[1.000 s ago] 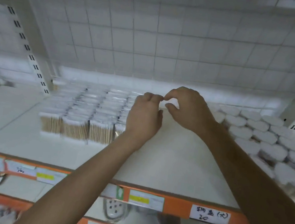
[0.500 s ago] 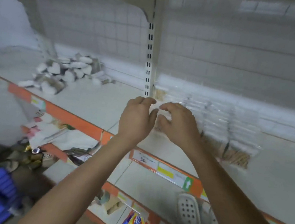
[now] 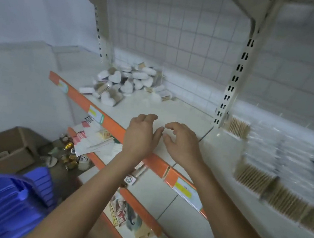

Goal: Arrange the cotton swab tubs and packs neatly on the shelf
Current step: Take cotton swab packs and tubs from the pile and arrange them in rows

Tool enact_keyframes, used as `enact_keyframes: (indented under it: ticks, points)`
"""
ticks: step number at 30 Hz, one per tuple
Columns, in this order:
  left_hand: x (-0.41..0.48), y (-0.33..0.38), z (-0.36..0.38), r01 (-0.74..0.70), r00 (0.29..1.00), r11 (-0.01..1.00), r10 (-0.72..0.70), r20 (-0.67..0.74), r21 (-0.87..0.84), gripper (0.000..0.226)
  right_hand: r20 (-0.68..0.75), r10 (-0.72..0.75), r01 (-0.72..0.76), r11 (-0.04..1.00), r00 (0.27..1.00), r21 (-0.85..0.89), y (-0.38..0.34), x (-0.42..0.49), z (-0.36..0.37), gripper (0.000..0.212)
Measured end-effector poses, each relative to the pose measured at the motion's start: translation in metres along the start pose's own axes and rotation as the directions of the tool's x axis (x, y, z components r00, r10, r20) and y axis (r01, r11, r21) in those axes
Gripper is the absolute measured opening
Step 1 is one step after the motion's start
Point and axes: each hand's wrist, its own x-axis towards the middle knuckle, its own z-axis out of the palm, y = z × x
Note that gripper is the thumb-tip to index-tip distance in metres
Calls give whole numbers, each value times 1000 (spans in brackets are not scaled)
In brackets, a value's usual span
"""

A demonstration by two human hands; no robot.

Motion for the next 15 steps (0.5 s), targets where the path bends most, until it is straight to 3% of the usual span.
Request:
enact_keyframes:
  ticks: [9,15]
  points:
    - [61,-81,-8,195,978,980,-192,-76,33,50,142,-40,31,997,989,65,-31,81,62,38]
    - [100,-144,-14,258,962,966,-253,-102,31,52,146,-27,13,996,989,94,-54,131,107,45]
